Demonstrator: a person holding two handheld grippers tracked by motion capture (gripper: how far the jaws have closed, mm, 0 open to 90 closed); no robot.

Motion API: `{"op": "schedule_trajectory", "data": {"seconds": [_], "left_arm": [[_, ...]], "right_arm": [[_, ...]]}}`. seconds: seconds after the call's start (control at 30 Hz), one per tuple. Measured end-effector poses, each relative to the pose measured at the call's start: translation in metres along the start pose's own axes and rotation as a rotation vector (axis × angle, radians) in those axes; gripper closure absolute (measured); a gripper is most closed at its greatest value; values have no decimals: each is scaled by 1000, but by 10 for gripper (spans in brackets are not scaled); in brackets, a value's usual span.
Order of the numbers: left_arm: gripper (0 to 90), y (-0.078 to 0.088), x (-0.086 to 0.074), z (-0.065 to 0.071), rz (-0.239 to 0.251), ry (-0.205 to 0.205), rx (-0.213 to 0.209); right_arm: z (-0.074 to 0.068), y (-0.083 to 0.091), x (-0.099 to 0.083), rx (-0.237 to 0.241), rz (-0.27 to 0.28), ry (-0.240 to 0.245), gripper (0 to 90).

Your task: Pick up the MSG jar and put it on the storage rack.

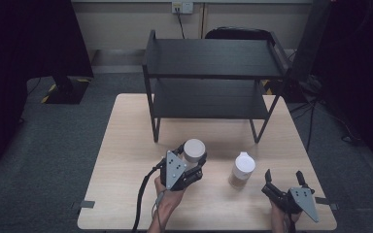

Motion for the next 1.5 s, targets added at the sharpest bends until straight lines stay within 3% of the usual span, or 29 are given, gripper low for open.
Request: {"op": "schedule_trajectory", "data": {"seconds": [0.1,0.2,0.3,0.33,0.37,0.5,0.67,0.73,0.83,0.97,1.0,1.07,1.33,1.5], "left_arm": [[344,-1,8,-8,26,14,-43],[344,-3,17,-13,37,-14,-66],[343,-6,29,-23,43,-36,-118],[343,-6,29,-23,43,-36,-118],[343,-7,34,-29,48,-35,-151],[343,-13,45,-37,44,-48,-204],[343,-20,54,-46,54,-24,-236],[343,-26,62,-56,69,15,-262],[343,-30,70,-60,69,6,-269],[343,-40,100,-71,73,-38,-282],[343,-40,100,-71,73,-38,-282],[343,-47,118,-80,81,-46,-293],[343,-63,154,-95,97,-32,-283],[343,-72,173,-103,129,7,-256]], "right_arm": [[0,0,0,1,0,0,0],[0,0,0,1,0,0,0],[0,0,0,1,0,0,0],[0,0,0,1,0,0,0],[0,0,0,2,1,0,0],[0,0,0,1,1,0,0],[0,0,0,1,1,-1,0],[0,0,0,1,0,-1,0],[0,0,0,2,1,-1,0],[0,0,0,1,0,-1,0],[0,0,0,1,0,-1,0],[0,0,0,-1,0,-1,0],[-1,-1,0,-11,-4,-5,0],[-1,0,0,-10,-3,-3,0]]}}
Point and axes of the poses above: each handheld gripper's, and its own axes: y roughly backward along the jaws, x roughly out of its top, z roughly to its right, the point moved 6 cm from there along -y, roughly forward along the jaws
